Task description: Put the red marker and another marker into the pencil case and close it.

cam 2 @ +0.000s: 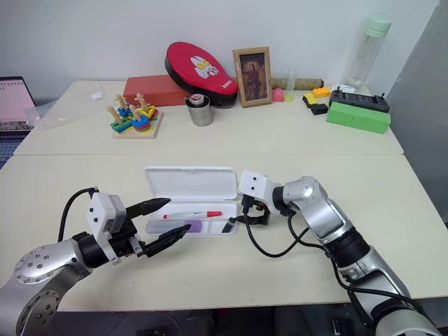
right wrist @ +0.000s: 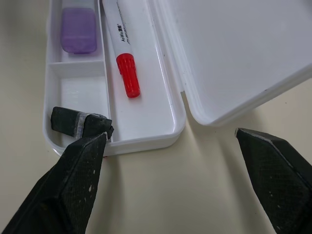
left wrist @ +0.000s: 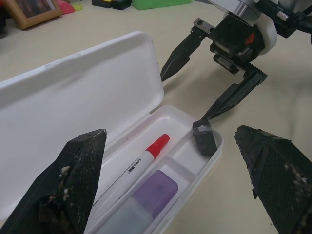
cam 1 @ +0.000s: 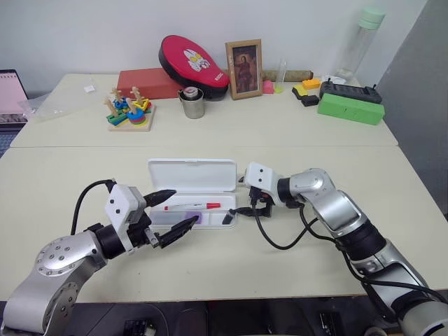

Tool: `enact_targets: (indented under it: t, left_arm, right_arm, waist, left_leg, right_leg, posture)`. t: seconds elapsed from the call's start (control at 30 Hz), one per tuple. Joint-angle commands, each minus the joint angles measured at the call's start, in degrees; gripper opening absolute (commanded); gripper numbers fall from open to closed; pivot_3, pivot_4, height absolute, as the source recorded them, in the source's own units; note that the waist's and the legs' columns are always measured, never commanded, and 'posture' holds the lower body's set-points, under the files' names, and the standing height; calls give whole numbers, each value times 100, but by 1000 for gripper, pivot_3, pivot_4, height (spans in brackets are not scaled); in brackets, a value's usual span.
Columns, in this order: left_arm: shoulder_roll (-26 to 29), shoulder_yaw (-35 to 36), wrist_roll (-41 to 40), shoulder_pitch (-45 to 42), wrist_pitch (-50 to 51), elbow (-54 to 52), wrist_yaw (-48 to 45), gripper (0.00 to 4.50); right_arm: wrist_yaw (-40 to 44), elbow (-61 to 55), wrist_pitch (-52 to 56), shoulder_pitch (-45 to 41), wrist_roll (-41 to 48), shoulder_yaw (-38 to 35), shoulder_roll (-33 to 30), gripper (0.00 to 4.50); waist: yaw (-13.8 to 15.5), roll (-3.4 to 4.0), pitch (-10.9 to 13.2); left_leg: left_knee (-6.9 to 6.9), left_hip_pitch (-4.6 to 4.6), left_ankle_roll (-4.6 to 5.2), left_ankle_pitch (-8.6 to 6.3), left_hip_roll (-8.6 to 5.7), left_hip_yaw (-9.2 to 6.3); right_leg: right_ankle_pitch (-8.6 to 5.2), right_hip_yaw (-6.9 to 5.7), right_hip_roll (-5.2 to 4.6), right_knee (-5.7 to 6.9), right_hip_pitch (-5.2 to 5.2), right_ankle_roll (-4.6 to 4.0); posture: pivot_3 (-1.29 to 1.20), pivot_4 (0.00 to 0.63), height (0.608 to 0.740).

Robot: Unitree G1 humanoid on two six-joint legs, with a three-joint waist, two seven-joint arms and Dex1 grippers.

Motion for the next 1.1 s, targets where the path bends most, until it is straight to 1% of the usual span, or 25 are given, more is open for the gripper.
enact_targets:
  t: [0.03,0.1,0.2,0.27,0.47,0.77,1.1]
  left_arm:
    - [-33,3,16,-60,-111,-41,2,4500]
    - [-35,-1,15,-87,-105,-32,8,4500]
    - [-44,-21,23,-115,-97,-25,8,4500]
    - [-54,-51,32,-148,-84,-21,18,4500]
    - [-62,-85,36,-239,-66,7,47,4500]
    - [-62,-86,6,-280,-19,-25,75,4500]
    - [-45,-57,-27,-277,6,-39,78,4500]
  right_arm:
    - [-27,-99,262,37,-56,211,94,4438]
    - [-90,-77,465,14,-1,157,188,4438]
    - [-54,-104,410,21,-42,218,165,4438]
    - [-72,-57,237,48,-238,379,57,4438]
    - [-104,1,-85,43,-429,450,-51,4438]
    - [-42,-50,230,-96,-64,-27,39,4438]
    - [-86,-224,494,-217,167,-208,39,4438]
  waist:
    - [-1,0,0]
    - [-5,-1,0]
    - [-10,-1,-1]
    - [-12,-1,-1]
    - [-9,-2,-2]
    - [-6,-2,-3]
    - [5,-2,-2]
  left_leg:
    - [0,0,0,0,0,0]
    - [0,2,0,0,0,0]
    - [0,4,0,0,1,0]
    - [0,5,0,0,1,0]
    - [1,7,0,0,1,0]
    - [1,9,0,0,0,0]
    - [0,6,0,0,0,0]
  right_leg:
    - [0,0,0,0,0,0]
    - [0,0,0,0,1,0]
    - [0,0,0,2,2,0]
    - [0,0,1,2,3,0]
    - [0,0,1,2,5,0]
    - [0,0,0,2,7,1]
    - [0,0,0,1,6,1]
  posture:
    - [0,150,740]
    - [0,150,740]
    - [0,150,740]
    - [0,150,740]
    - [0,150,740]
    - [0,150,740]
    - [0,150,740]
